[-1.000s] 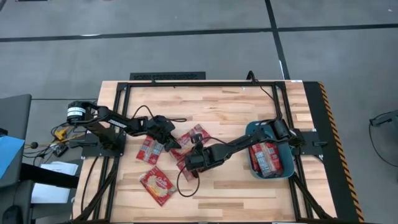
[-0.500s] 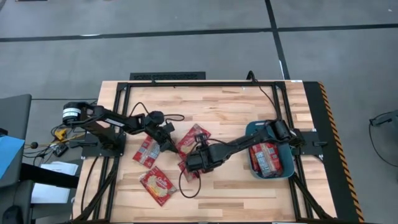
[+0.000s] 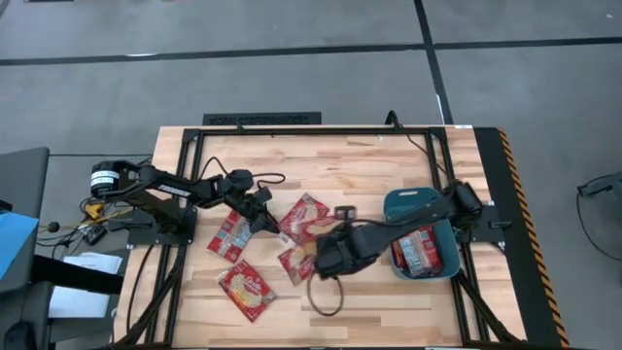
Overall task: Sort popcorn bags into baskets
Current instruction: Stack the popcorn bag into the blue bin
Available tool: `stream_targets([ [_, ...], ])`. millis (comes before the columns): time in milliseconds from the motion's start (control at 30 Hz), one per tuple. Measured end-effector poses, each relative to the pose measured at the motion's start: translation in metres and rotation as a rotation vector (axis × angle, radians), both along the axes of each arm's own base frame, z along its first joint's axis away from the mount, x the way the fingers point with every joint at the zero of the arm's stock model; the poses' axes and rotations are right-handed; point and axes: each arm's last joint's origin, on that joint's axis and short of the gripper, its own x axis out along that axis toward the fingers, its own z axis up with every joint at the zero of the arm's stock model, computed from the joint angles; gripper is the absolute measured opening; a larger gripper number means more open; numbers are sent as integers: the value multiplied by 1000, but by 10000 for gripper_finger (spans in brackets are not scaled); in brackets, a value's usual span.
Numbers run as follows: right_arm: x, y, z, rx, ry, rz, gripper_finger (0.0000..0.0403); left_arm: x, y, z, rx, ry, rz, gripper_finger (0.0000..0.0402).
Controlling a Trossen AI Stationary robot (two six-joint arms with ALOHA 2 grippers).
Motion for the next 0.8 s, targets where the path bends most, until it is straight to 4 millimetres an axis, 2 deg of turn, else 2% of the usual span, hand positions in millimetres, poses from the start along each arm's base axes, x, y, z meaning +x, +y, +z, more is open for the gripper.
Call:
stream_targets([
  [167,-47,1,39,31,-20,-191,3,0,0,0,5,0,8,291],
  [300,-75,-1,68,198,-143,-333,3,0,1,0,20,2,29,291],
  [533,-109,-19,100,433,-318,-668,3,0,2,-1,37,13,49,291],
  [633,-119,-23,104,533,-316,-815,3,0,2,-1,42,18,47,291],
  [800,-128,-23,91,611,-227,-1002,3,0,2,-2,50,18,43,290],
])
